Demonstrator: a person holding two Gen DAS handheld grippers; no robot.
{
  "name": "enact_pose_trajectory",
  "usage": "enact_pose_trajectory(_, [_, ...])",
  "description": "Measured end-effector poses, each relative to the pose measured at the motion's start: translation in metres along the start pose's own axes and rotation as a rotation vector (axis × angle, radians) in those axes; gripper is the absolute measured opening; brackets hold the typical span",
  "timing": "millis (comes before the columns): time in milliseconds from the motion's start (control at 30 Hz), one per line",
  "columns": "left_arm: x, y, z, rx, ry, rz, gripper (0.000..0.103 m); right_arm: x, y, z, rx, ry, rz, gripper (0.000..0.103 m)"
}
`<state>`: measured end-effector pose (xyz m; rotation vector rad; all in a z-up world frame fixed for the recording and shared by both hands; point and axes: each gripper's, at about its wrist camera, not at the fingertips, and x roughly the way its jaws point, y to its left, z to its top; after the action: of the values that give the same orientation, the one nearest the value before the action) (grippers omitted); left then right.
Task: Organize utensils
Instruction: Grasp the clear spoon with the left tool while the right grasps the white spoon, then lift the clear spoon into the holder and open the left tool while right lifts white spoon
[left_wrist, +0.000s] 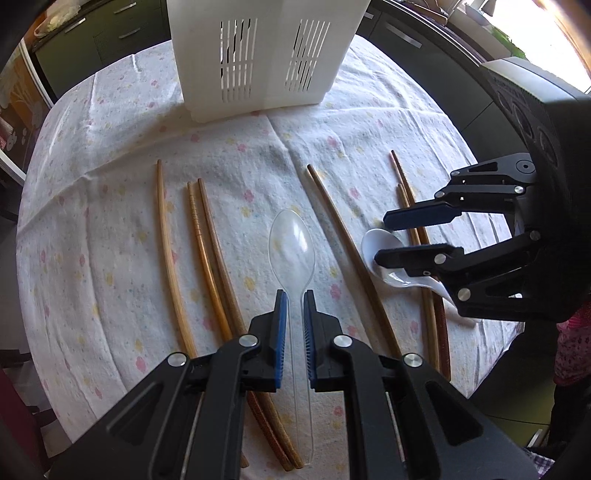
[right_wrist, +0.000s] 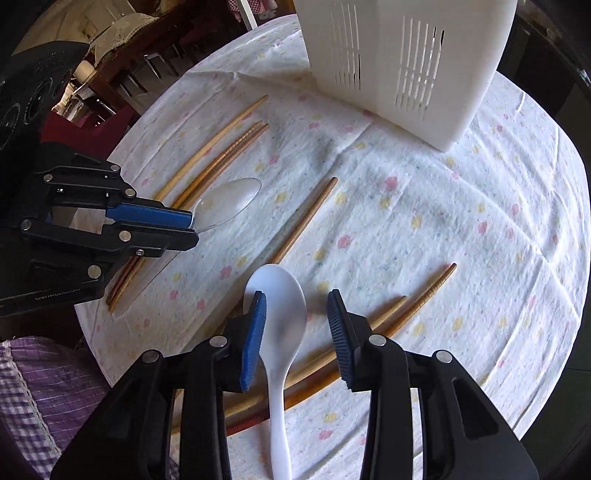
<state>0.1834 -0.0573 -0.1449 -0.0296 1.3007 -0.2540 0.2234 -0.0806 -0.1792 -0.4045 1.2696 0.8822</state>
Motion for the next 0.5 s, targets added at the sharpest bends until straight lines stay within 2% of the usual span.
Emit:
enact_pose_trajectory(33, [0.0, 0.0, 0.0, 0.0, 0.001, 0.0, 0.009, -0.001, -0.002, 0.001, 0.02, -0.011, 0.012, 0.007])
enact_pose_trajectory(233, [0.001, -0.002, 0.002, -0.002, -0.001, 0.005, 0.009, -0.018, -0.009, -0.011, 0.066, -0.072, 0.029, 0.002])
enact_pose_trajectory(500, [-0.015, -0.003, 0.006, 0.004, -0.045, -0.001, 0.009, -0.083, -0.01, -0.026, 0.131, -0.28, -0.002, 0.002])
